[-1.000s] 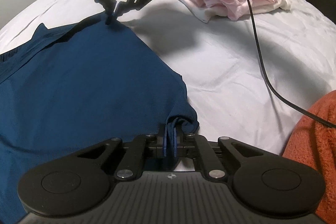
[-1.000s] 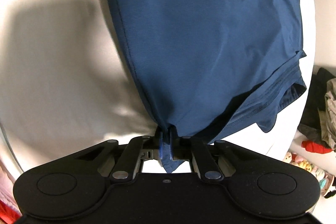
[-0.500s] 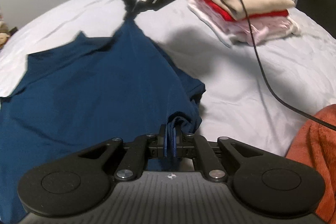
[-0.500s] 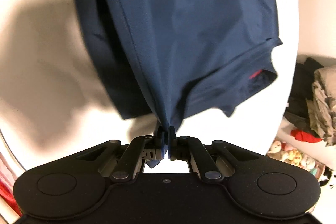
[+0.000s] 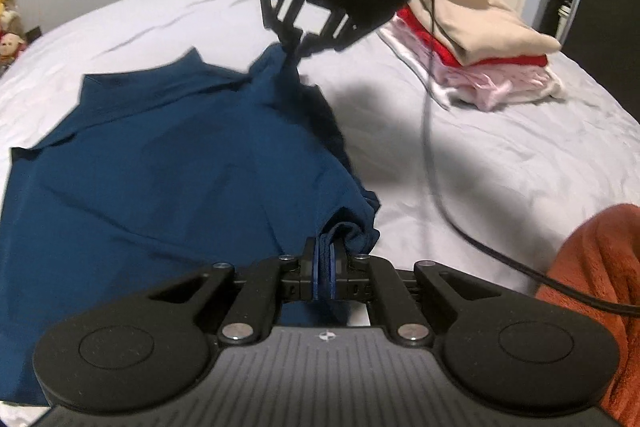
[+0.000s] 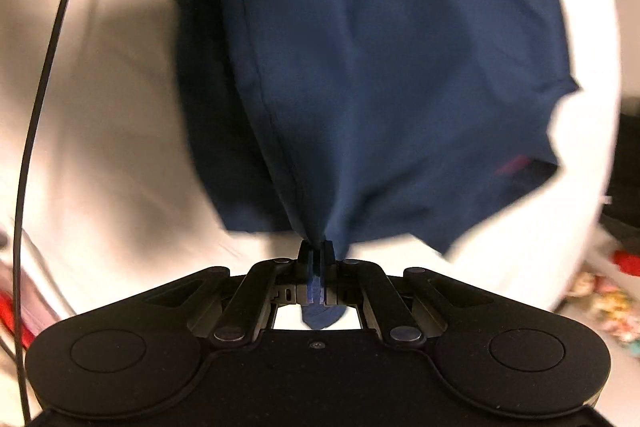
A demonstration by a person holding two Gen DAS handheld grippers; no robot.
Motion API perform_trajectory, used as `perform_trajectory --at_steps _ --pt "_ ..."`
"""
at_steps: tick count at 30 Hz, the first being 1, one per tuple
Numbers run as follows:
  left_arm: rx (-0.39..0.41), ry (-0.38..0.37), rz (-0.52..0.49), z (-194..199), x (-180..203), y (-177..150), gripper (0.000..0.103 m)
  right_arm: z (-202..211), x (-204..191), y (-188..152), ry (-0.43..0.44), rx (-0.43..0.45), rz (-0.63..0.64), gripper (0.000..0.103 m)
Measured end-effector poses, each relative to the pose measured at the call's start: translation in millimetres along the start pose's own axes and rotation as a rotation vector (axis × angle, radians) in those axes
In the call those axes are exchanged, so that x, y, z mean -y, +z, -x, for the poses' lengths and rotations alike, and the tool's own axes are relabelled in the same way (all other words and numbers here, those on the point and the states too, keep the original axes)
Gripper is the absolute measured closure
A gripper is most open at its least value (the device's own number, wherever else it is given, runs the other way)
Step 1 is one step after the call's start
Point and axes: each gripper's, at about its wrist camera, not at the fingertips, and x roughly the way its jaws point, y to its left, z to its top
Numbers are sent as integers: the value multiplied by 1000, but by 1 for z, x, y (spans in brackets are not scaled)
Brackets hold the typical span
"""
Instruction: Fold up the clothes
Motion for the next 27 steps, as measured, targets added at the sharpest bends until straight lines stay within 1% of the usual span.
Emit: perform_trajectory --at_steps 2,3,4,5,6,7,14,17,19,20,21,22,24,27 --pt "-5 -5 -5 1 -1 -2 99 -5 -16 5 14 18 -20 100" --pt "-8 -5 -6 1 -2 -2 99 -8 -24 6 15 27 -35 90" --pt "-16 -4 -3 -1 -3 -2 99 -9 -31 7 9 36 -46 73" --pt "-22 -4 -2 -2 -4 -2 99 -10 -36 6 1 46 -55 62" --pt "-27 -4 2 -4 -5 -3 99 -10 -43 6 -13 63 -63 45" --pt "-34 -2 4 -5 -6 -3 99 -11 -49 5 -32 80 -62 41" --pt "-59 11 -3 -10 -6 -5 99 -20 -65 -1 -112 122 -87 42" --pt "-59 15 -1 -8 -7 -6 99 -23 -67 -4 -142 129 -97 45" --pt "-56 20 2 -6 -9 -6 99 -24 -68 -5 -161 123 -96 60" --pt "-54 24 4 -5 -10 -5 99 -26 -68 -5 -167 112 -94 65" --pt "-52 26 6 -4 -12 -6 99 -29 -68 -4 -174 92 -88 80" --pt "-50 29 9 -2 -13 -6 99 -30 -67 -4 -178 78 -91 90" --pt "-46 35 17 1 -17 -8 99 -32 -62 -3 -183 57 -106 97" --pt "-38 39 30 6 -21 -10 99 -29 -48 -5 -190 41 -125 98"
